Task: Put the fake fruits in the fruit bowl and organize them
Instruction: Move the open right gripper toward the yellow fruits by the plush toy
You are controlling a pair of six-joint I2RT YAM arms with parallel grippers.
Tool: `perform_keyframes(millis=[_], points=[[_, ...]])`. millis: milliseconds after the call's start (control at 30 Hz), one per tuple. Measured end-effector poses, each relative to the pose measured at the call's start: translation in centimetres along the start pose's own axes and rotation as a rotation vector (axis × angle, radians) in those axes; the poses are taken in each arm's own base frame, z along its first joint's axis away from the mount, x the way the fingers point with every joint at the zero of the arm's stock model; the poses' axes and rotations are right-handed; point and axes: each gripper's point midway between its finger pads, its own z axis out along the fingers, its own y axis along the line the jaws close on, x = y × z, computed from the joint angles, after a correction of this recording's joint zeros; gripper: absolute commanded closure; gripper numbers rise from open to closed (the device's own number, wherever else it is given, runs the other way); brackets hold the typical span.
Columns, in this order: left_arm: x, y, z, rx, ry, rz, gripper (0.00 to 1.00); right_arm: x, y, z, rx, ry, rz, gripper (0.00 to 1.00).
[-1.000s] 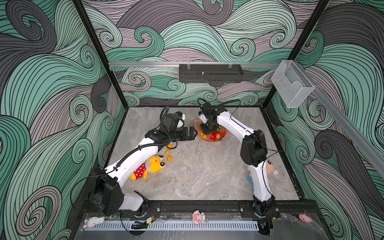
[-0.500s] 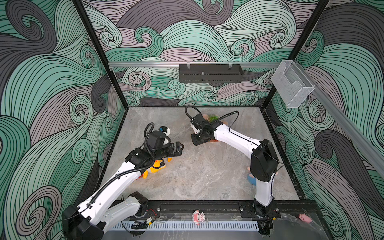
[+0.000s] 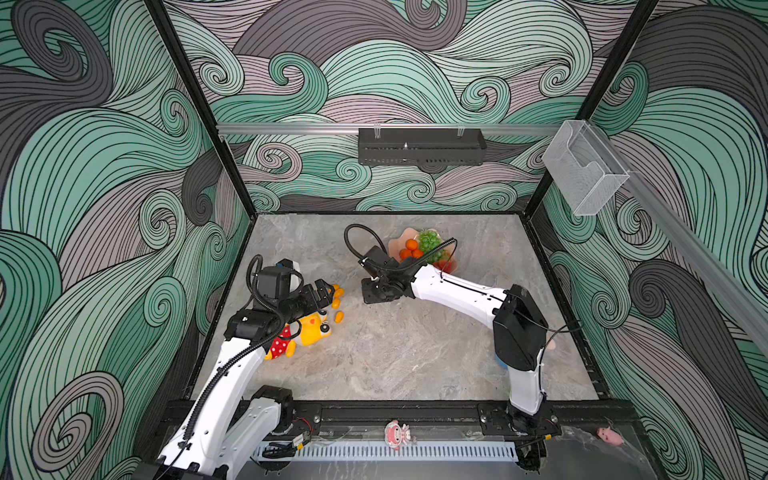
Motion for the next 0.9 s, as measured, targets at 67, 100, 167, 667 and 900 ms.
perform_keyframes(millis=[67, 100, 167, 667, 900], points=[[0.0, 0.5, 0.1, 0.007, 0.007, -0.029, 0.01, 0.2, 0.5, 0.8, -0.004, 0.009, 0.015, 0.63], [0.0, 0.9, 0.1, 0.009, 0.01, -0.045, 0.01, 0.4, 0.7, 1.3, -0.005, 0.018, 0.022, 0.63], [0.0, 1.5, 0.2, 0.012, 0.016, -0.074, 0.01, 0.6, 1.3, 2.1, -0.01, 0.03, 0.031, 0.63], [-0.9, 3.8, -0.2, 0.04, 0.007, -0.195, 0.01, 2.4, 5.5, 6.4, -0.059, 0.103, 0.054, 0.6], [-0.5, 3.9, 0.0, 0.048, 0.019, -0.2, 0.01, 3.4, 6.0, 8.1, -0.051, 0.137, 0.053, 0.57]])
